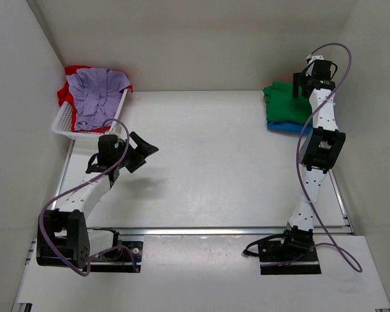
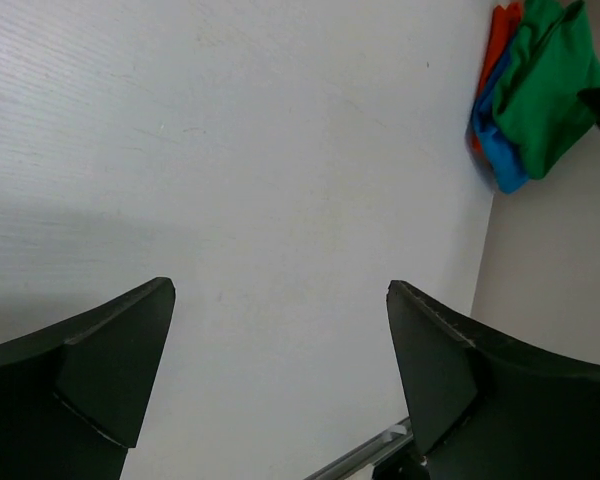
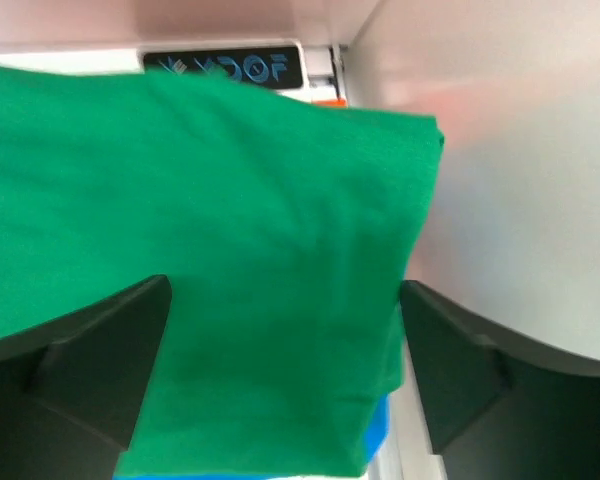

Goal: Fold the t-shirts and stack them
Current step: Put the neatly folded tshirt into the corner of the board with the right arm

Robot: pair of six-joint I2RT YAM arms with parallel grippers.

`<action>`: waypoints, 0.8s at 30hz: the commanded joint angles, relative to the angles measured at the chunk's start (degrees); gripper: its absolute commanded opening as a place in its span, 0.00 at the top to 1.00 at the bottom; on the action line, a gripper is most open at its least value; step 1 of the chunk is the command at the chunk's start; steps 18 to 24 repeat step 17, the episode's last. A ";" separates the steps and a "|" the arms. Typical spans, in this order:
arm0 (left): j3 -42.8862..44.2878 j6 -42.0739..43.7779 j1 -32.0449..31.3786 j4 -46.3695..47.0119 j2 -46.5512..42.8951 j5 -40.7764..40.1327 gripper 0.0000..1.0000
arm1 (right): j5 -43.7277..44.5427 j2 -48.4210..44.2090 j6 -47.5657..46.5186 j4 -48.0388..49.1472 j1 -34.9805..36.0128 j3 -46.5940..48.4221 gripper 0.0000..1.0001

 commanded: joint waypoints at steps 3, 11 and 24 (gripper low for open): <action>6.63 14.14 -1.74 -7.47 -0.79 7.64 0.01 | 2.04 -14.89 5.01 1.04 0.91 -4.13 0.00; 8.76 29.71 -4.47 -31.47 0.11 5.74 0.02 | 12.82 -56.53 6.24 18.33 14.41 -62.97 0.01; 6.02 35.79 -4.39 -36.32 -10.80 -0.31 0.01 | 10.82 -79.15 12.93 13.01 23.57 -85.98 0.00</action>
